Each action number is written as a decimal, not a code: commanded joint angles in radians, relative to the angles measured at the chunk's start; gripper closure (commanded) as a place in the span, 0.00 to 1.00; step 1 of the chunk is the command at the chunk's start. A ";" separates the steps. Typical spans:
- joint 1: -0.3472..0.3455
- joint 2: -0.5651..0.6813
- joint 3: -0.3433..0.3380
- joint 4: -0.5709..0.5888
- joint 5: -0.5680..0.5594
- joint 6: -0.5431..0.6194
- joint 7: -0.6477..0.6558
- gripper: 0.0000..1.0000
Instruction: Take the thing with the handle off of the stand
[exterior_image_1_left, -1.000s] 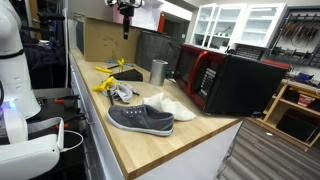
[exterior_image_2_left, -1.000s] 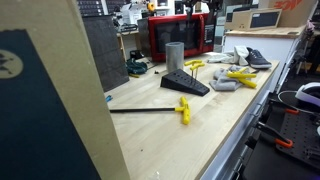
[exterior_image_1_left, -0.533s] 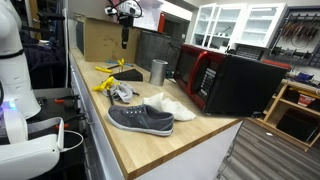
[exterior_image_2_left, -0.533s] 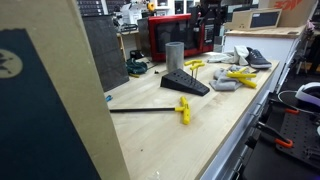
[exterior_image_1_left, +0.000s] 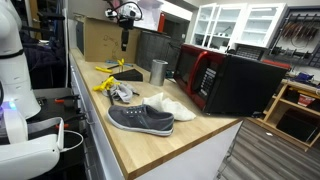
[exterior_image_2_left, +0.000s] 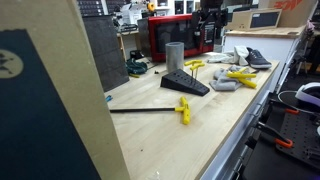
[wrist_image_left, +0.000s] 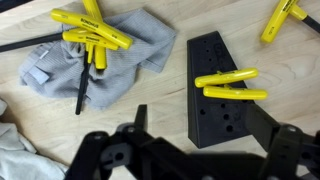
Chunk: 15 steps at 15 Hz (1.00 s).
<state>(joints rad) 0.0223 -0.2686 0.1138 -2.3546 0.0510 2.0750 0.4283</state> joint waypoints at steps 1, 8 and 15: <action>0.005 0.004 0.001 0.005 -0.003 -0.011 -0.019 0.00; 0.095 0.109 0.018 0.091 0.024 -0.127 -0.298 0.00; 0.119 0.249 0.030 0.276 -0.112 -0.397 -0.493 0.00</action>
<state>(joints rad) 0.1397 -0.0905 0.1394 -2.1842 0.0095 1.8100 -0.0030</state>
